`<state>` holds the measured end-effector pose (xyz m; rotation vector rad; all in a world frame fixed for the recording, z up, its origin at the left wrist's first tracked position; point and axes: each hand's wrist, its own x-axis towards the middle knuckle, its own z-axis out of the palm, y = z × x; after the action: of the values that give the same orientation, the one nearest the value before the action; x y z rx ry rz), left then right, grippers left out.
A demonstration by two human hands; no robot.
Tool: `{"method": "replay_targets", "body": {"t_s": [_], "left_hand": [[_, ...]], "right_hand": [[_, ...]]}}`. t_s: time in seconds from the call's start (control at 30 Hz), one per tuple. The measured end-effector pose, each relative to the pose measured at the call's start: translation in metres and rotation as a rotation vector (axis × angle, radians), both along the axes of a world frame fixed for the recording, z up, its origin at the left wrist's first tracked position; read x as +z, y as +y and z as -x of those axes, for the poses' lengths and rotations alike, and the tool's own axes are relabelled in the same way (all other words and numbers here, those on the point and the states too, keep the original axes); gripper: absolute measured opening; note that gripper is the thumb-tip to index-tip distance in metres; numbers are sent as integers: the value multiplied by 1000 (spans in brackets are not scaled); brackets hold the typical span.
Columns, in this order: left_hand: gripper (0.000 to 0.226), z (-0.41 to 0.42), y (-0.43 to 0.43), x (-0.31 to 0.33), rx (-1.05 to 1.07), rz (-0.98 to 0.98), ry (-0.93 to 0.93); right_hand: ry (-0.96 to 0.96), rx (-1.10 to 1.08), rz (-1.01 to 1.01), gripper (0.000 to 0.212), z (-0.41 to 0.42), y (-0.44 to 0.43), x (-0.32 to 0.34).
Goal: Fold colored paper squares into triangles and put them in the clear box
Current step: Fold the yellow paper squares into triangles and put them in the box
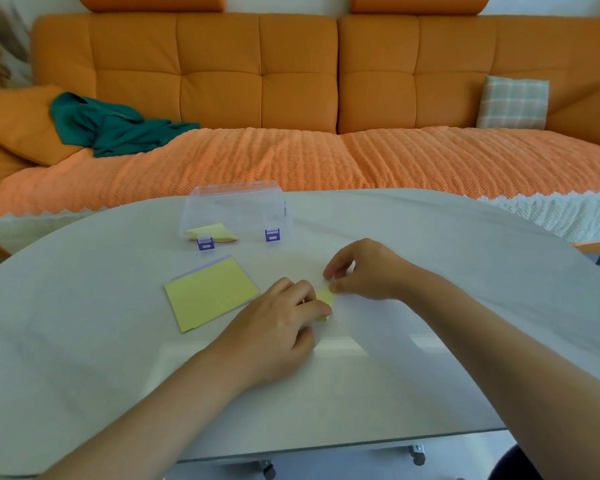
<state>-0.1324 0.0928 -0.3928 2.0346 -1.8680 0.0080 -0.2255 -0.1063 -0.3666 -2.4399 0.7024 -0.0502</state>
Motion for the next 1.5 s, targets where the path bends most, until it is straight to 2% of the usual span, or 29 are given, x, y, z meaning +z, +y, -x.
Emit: {"method": "replay_targets", "body": {"t_s": [0.23,0.4,0.47,0.53,0.97,1.1,1.17,1.27,1.5], "left_hand": [[43,1,0,-1,6,-9,3],[38,2,-2,-3,30,-10,27],[38,3,-5,-3,50,-3,47],[38,4,-7,-3,64,-6,58],[31,10,14,-2,39,-76,189],[24,10,16,-3,45,-58,167],[36,10,9,-3,69,-49,158],[52,11,0,-4,77,-63,31],[45,5,-2,-6,40,-58,-54]], "right_hand": [[-26,-100,-29,24,-7,-7,-2],[-52,-23,-131,11,5,-5,-1],[16,24,-77,28,8,-2,-2],[36,27,-32,35,6,2,-3],[65,4,-48,23,-1,5,1],[64,17,-64,19,-2,5,0],[65,20,-59,19,-2,5,-1],[53,23,-47,19,-1,5,-2],[4,-31,-50,15,-3,2,1]]}}
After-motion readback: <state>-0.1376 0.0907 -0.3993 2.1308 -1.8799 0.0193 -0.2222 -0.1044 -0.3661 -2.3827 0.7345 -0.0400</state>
